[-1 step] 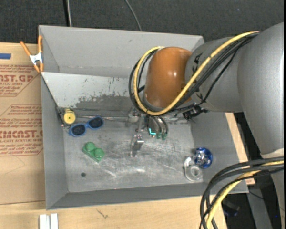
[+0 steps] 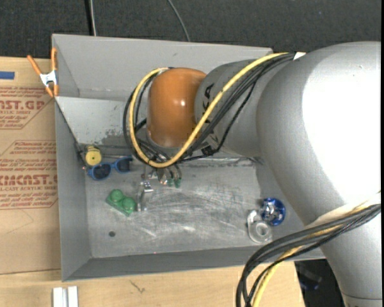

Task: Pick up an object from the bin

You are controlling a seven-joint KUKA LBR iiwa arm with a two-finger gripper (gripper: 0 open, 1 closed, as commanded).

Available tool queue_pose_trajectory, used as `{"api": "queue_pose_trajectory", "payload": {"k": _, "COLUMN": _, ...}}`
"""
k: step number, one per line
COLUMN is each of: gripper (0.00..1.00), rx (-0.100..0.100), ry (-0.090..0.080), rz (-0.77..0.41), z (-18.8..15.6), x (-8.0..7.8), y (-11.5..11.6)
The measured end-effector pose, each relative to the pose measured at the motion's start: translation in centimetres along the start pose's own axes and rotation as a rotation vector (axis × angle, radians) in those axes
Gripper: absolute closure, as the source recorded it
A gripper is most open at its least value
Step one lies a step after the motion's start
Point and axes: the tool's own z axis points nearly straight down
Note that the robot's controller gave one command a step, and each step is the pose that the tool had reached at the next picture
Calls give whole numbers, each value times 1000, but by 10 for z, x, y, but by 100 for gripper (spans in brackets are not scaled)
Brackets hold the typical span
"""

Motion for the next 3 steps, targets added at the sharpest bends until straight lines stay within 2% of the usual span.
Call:
{"api": "queue_pose_trajectory", "payload": {"k": 1, "gripper": 0, "rx": -1, "ry": -11, "rz": 226, "z": 8, "x": 30, "y": 52}}
{"api": "queue_pose_trajectory", "payload": {"k": 2, "gripper": 100, "rx": -3, "ry": -15, "rz": 227, "z": 7, "x": 29, "y": 52}}
{"api": "queue_pose_trajectory", "payload": {"k": 3, "gripper": 100, "rx": 1, "ry": -9, "rz": 217, "z": 6, "x": 28, "y": 66}}
